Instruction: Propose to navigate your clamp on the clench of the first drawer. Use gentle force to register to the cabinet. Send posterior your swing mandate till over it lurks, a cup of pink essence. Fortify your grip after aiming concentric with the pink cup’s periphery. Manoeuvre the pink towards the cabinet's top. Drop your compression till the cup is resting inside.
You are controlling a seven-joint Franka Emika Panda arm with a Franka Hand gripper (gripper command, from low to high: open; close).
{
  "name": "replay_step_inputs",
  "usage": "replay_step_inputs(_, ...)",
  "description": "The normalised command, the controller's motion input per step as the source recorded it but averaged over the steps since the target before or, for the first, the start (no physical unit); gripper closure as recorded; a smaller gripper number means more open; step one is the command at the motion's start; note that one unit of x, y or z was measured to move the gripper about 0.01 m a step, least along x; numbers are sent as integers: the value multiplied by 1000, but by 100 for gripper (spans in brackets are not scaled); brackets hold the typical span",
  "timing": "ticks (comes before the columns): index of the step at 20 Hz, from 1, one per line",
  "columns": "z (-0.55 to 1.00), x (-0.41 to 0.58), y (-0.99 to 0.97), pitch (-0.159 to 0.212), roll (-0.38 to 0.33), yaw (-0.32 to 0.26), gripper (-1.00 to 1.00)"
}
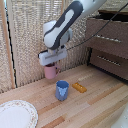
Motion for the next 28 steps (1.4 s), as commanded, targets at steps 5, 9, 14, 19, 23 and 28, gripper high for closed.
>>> replay_step_inputs(5, 1000, -114, -88, 3, 11, -203, 100)
replay_step_inputs(9, 1000, -3, -69, 0, 30, -193, 100)
replay_step_inputs(14, 995, 38, -119, 15, 9, -229, 100)
replay_step_inputs(19, 967, 169, -75, 4, 0, -245, 100)
replay_step_inputs(23, 975, 236, -91, 0, 0, -209, 100)
replay_step_inputs(28, 994, 254, -269, 21, 1, -213, 100)
